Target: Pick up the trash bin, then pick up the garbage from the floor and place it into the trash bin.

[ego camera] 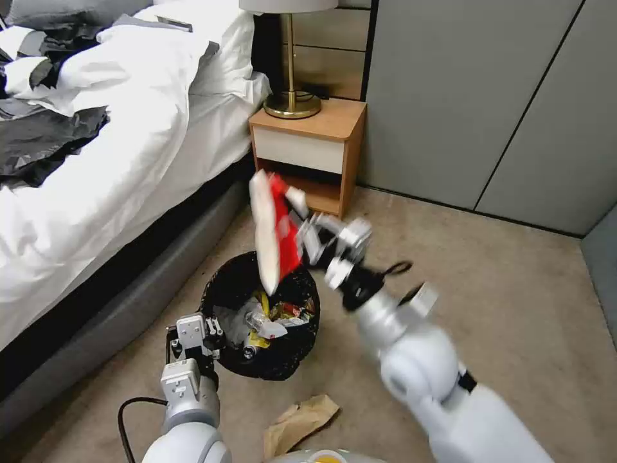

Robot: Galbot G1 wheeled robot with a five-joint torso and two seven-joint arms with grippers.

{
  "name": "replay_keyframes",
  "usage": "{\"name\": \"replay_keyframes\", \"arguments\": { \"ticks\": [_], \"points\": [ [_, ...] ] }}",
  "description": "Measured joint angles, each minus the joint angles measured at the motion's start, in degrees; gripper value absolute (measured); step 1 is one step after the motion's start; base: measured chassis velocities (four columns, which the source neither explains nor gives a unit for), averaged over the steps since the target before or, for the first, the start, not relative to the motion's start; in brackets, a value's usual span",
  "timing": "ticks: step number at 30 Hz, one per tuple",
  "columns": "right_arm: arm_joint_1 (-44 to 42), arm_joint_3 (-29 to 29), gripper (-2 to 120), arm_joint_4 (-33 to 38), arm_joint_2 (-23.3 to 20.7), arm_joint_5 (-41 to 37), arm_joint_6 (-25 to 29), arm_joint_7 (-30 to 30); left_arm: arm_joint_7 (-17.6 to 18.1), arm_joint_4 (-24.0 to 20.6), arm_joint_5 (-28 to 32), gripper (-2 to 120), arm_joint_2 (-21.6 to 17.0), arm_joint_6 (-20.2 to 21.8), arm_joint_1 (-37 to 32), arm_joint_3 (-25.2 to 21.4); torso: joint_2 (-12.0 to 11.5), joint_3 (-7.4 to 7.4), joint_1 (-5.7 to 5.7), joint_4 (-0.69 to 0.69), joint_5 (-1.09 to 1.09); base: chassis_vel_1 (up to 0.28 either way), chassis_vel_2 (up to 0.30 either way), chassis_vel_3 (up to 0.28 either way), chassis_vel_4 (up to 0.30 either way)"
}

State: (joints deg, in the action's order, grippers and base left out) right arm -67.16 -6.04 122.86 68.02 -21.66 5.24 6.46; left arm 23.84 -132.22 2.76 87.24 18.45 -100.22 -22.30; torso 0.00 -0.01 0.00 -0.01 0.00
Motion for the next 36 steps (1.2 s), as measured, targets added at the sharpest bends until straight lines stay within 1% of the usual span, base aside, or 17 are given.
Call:
{"name": "replay_keyframes", "arguments": {
  "ticks": [2, 5, 7, 8, 12, 17, 18, 19, 22, 23, 26, 27, 30, 31, 33, 35, 36],
  "points": [
    [-0.22, -1.05, 0, -2.02, 0.06, 1.15, 0.58, -0.03, -0.01, 0.0, -0.03, 3, 0.05, 0.0, 0.04, 0.09, 0.0, 0.0, 0.0, 0.0, 0.0, 0.0, 0.0, 0.0, 0.0],
    [-0.18, -2.72, 0, -7.98, 1.29, 2.44, 1.67, -0.33, -0.01, -0.08, -0.05, 3, 0.06, -0.04, 0.02, 0.07, 0.0, 0.0, 0.0, 0.01, 0.0, 0.0, 0.0, 0.0, 0.0],
    [-0.03, -2.96, 0, -9.54, 1.69, 2.7, 1.96, -0.44, -0.01, -0.13, -0.02, 3, 0.05, -0.04, -0.02, 0.07, 0.0, 0.0, 0.0, 0.01, 0.0, 0.0, 0.0, 0.0, 0.0],
    [0.35, -3.21, 0, -12.52, 2.46, 3.43, 2.67, -0.56, -0.01, -0.37, 0.05, 3, 0.0, -0.05, -0.1, 0.04, 0.0, 0.01, 0.0, 0.01, 0.0, 0.0, 0.0, 0.0, 0.0],
    [1.02, -3.32, 0, -16.91, 3.29, 3.89, 3.37, -1.19, 0.0, -1.07, 0.4, 3, -0.23, -0.05, -0.11, -0.1, 0.0, 0.01, 0.0, 0.01, 0.0, 0.0, 0.0, 0.0, 0.0],
    [1.64, -2.96, 1, -19.38, 3.64, 3.89, 3.33, -1.76, 0.04, -1.17, 0.65, 3, -0.43, -0.05, -0.1, -0.16, 0.0, 0.01, 0.0, 0.01, 0.0, 0.0, 0.0, 0.0, 0.0],
    [1.77, -2.89, 6, -19.7, 3.67, 3.89, 3.28, -1.81, 0.04, -1.17, 0.66, 3, -0.44, -0.05, -0.11, -0.13, 0.0, 0.01, 0.0, 0.01, 0.0, 0.0, 0.0, 0.0, 0.0],
    [1.77, -2.89, 6, -19.7, 3.67, 3.89, 3.28, -1.81, 0.04, -1.17, 0.66, 3, -0.44, -0.05, -0.11, -0.13, 0.0, 0.01, 0.0, 0.01, 0.0, 0.0, 0.0, 0.0, 0.0],
    [1.9, -2.82, 19, -19.89, 3.34, 4.06, 3.05, -1.87, 0.04, -1.18, 0.67, 3, -0.5, -0.05, -0.19, -0.06, 0.0, 0.0, 0.0, 0.01, 0.0, 0.0, 0.0, 0.0, 0.0],
    [1.9, -2.82, 19, -19.89, 3.34, 4.06, 3.05, -1.87, 0.04, -1.18, 0.67, 3, -0.5, -0.05, -0.19, -0.06, 0.0, 0.0, 0.0, 0.01, 0.0, 0.0, 0.0, 0.0, 0.0],
    [1.79, -2.81, 34, -19.07, 2.79, 4.25, 2.73, -1.86, 0.05, -1.18, 0.74, 3, -0.71, -0.05, -0.2, -0.06, 0.0, 0.01, 0.0, 0.01, 0.0, 0.0, 0.0, 0.0, 0.0],
    [1.79, -2.81, 34, -19.07, 2.79, 4.25, 2.73, -1.86, 0.05, -1.18, 0.74, 3, -0.71, -0.05, -0.2, -0.06, 0.0, 0.01, 0.0, 0.01, 0.0, 0.0, 0.0, 0.0, 0.0],
    [1.61, -2.84, 49, -18.15, 2.24, 4.33, 2.37, -1.9, 0.06, -1.31, 0.76, 3, -0.83, 0.05, -0.06, -0.09, 0.0, 0.01, 0.0, 0.01, 0.0, 0.0, 0.0, 0.0, 0.0],
    [1.61, -2.84, 49, -18.15, 2.24, 4.33, 2.37, -1.9, 0.06, -1.31, 0.76, 3, -0.83, 0.05, -0.06, -0.09, 0.0, 0.01, 0.0, 0.01, 0.0, 0.0, 0.0, 0.0, 0.0],
    [1.55, -2.84, 59, -17.7, 2.02, 4.45, 2.22, -1.99, 0.06, -1.39, 0.76, 3, -0.88, 0.13, 0.0, -0.09, 0.0, 0.01, 0.0, 0.01, 0.0, 0.0, 0.0, 0.0, 0.0],
    [1.51, -2.84, 62, -17.47, 1.94, 4.6, 2.18, -2.01, 0.06, -1.39, 0.78, 3, -0.9, 0.17, 0.0, -0.09, 0.0, 0.0, 0.0, 0.01, 0.0, 0.0, 0.0, 0.0, 0.0],
    [1.46, -2.85, 68, -17.23, 1.89, 4.74, 2.17, -2.01, 0.06, -1.39, 0.79, 3, -0.91, 0.2, 0.01, -0.08, 0.0, 0.0, 0.0, 0.01, 0.0, 0.0, 0.0, 0.0, 0.0]
  ]
}}
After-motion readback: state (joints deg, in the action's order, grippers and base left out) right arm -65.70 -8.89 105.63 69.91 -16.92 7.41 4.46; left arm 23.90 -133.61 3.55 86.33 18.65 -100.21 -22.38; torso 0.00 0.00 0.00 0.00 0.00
